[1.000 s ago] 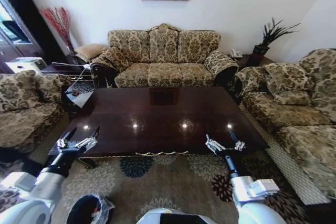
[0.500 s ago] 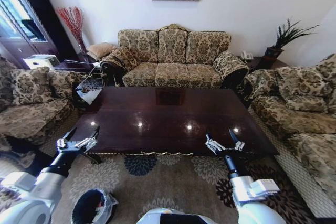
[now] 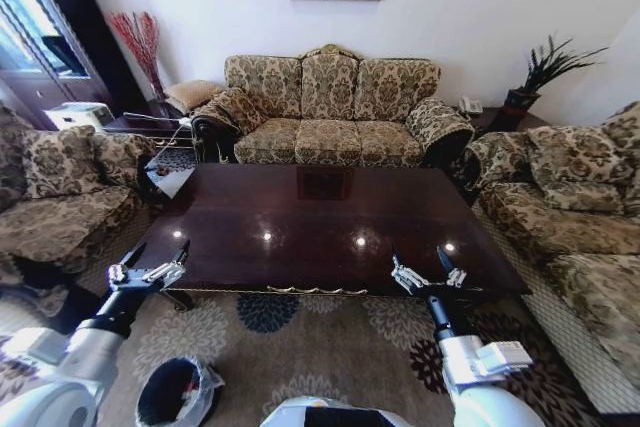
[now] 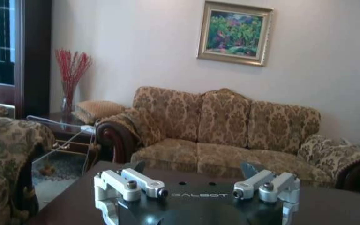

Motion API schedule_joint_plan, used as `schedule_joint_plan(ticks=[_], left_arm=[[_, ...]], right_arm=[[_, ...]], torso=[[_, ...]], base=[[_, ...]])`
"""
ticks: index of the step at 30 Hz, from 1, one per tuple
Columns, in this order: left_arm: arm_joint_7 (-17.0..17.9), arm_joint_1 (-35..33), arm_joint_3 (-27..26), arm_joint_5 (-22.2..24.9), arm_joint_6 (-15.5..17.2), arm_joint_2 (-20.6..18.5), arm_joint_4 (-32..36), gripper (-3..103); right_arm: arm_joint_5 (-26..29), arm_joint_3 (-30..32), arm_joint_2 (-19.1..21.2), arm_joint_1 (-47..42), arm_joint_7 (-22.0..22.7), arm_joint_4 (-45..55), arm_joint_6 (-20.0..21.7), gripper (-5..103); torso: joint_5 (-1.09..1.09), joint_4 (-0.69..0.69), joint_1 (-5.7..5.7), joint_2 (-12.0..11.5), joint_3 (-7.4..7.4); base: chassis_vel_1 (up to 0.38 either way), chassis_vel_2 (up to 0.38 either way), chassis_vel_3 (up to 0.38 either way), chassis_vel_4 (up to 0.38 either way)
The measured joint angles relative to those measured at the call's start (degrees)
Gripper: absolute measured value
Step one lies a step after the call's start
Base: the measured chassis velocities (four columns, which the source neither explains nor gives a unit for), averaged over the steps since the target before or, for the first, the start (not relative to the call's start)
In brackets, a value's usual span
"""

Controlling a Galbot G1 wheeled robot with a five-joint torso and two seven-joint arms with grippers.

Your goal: Move to the front of the table and place the trash on the table into the trash bin.

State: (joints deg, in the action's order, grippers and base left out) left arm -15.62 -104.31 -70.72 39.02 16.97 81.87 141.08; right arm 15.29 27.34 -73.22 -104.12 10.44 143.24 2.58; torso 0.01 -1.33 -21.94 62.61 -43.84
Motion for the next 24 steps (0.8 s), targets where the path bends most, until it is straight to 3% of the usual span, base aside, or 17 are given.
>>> schedule_joint_plan(ticks=[24], left_arm=[[0.0,0.0,0.0,0.0,0.0,0.0,0.0,100]], right_arm=[[0.0,0.0,0.0,0.0,0.0,0.0,0.0,100]], torso=[[-0.01,0.0,-0.02,-0.01,-0.01]], base=[[0.003,-0.004,-0.001,0.005]])
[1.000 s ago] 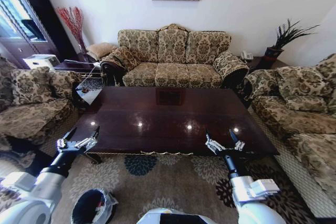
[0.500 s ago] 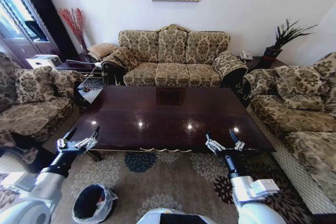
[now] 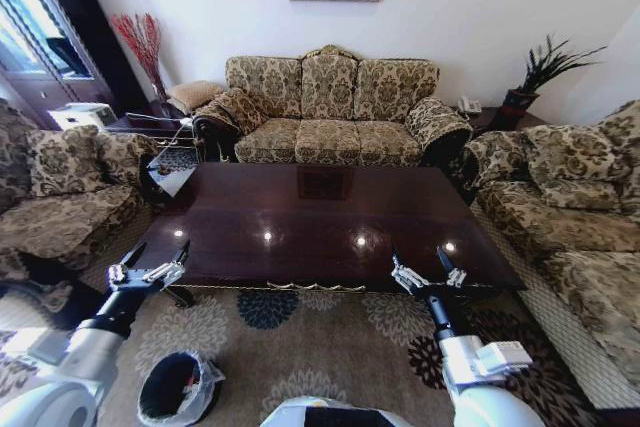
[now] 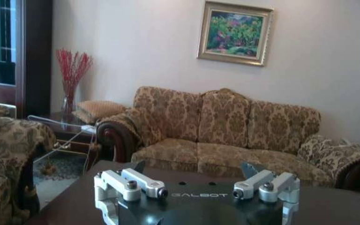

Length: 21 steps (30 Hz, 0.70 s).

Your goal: Move to the front of the table and place the trash on the table into the trash bin.

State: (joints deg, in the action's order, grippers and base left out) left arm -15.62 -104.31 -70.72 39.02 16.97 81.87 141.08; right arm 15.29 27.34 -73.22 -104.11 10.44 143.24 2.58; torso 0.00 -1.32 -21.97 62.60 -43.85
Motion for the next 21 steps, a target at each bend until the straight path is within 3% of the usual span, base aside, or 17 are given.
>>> schedule_joint_plan(ticks=[21], left_arm=[[0.0,0.0,0.0,0.0,0.0,0.0,0.0,100]], right_arm=[[0.0,0.0,0.0,0.0,0.0,0.0,0.0,100]], torso=[[0.0,0.0,0.0,0.0,0.0]], base=[[0.0,0.0,0.0,0.0]])
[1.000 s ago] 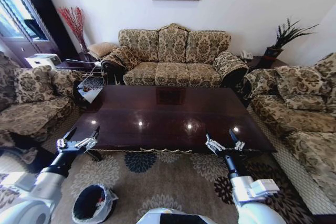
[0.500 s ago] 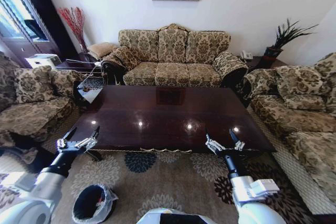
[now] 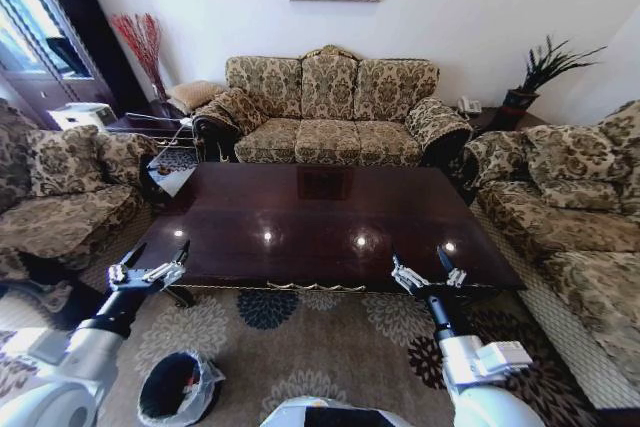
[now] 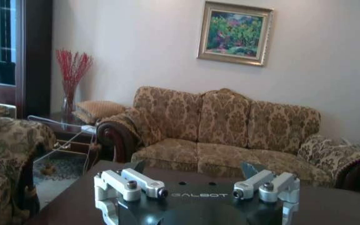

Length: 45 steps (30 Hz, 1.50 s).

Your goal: Move to the front of the table and place the trash on the table into the trash bin.

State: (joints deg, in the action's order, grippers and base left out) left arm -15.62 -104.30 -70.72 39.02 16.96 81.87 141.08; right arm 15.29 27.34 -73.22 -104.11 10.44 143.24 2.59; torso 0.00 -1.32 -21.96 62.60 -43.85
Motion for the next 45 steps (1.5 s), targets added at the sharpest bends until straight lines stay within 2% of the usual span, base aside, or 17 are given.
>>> schedule_joint_plan(ticks=[45], left_arm=[[0.0,0.0,0.0,0.0,0.0,0.0,0.0,100]], right_arm=[[0.0,0.0,0.0,0.0,0.0,0.0,0.0,100]], torso=[[0.0,0.0,0.0,0.0,0.0]], base=[[0.0,0.0,0.0,0.0]])
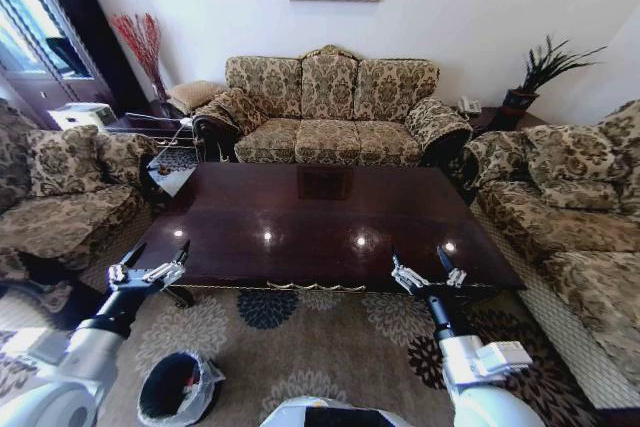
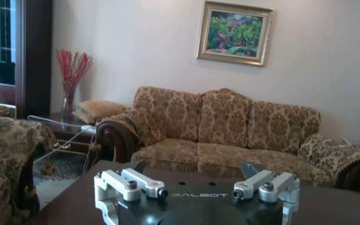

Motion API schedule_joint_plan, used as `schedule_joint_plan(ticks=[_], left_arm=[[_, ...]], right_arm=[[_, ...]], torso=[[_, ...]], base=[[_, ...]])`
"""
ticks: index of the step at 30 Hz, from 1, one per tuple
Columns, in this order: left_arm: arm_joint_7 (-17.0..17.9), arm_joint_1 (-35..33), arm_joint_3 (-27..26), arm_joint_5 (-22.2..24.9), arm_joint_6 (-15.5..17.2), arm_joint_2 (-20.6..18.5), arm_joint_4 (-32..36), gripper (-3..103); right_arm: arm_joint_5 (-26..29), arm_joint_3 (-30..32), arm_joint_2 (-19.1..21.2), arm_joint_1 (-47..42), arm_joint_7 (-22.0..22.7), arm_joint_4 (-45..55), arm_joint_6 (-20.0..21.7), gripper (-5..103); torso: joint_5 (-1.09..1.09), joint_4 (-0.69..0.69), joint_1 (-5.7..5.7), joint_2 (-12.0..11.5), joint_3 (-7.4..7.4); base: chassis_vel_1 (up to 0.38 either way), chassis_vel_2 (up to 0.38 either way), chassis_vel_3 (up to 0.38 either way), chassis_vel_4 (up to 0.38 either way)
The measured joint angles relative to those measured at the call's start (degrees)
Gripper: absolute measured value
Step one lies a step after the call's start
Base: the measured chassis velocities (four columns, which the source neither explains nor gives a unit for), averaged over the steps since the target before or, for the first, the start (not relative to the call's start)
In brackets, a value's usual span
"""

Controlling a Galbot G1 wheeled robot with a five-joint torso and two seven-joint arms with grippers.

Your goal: Move to the front of the table and place the trash on the table into the trash bin.

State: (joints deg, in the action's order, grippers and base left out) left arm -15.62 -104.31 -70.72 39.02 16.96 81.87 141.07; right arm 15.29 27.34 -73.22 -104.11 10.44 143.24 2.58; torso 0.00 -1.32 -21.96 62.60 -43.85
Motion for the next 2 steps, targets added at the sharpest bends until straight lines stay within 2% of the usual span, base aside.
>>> schedule_joint_plan(ticks=[2], left_arm=[[0.0,0.0,0.0,0.0,0.0,0.0,0.0,100]], right_arm=[[0.0,0.0,0.0,0.0,0.0,0.0,0.0,100]], torso=[[0.0,0.0,0.0,0.0,0.0]], base=[[0.0,0.0,0.0,0.0]])
